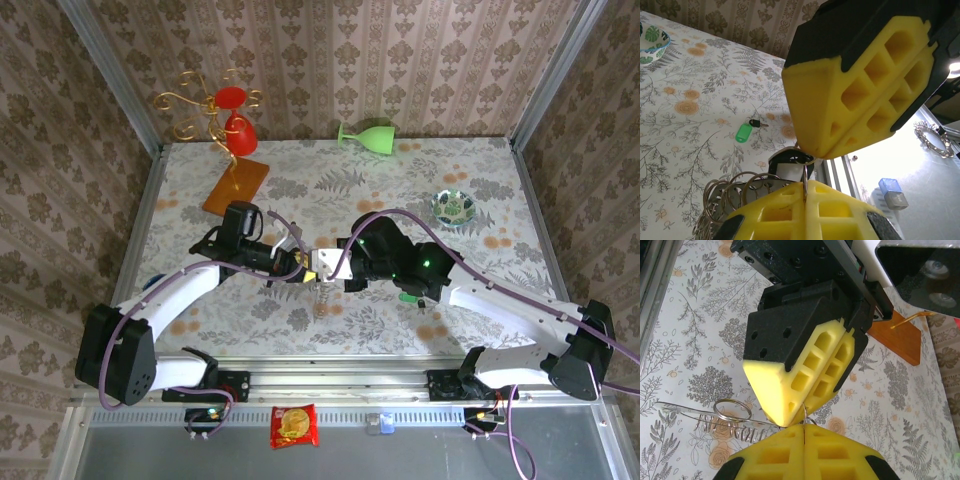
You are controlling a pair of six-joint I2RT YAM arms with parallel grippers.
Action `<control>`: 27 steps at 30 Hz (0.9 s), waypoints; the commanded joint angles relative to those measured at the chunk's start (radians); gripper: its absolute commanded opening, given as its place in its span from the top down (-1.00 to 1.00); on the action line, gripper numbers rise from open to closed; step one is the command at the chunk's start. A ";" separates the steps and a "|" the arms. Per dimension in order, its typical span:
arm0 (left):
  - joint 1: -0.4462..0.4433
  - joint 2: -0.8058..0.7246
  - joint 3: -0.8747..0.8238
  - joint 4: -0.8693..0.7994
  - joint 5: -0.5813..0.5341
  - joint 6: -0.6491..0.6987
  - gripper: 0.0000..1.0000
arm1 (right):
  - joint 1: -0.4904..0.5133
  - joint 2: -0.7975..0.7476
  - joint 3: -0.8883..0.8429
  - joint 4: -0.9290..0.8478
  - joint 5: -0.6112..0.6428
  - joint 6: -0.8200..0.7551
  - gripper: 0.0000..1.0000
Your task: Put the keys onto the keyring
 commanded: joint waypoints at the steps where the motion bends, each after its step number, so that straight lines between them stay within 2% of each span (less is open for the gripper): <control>1: -0.004 0.006 0.032 0.001 0.041 0.026 1.00 | 0.006 0.006 -0.001 -0.037 -0.023 -0.003 1.00; 27: 0.006 0.005 0.047 0.000 -0.056 0.006 1.00 | 0.049 0.008 0.009 -0.119 -0.046 -0.057 1.00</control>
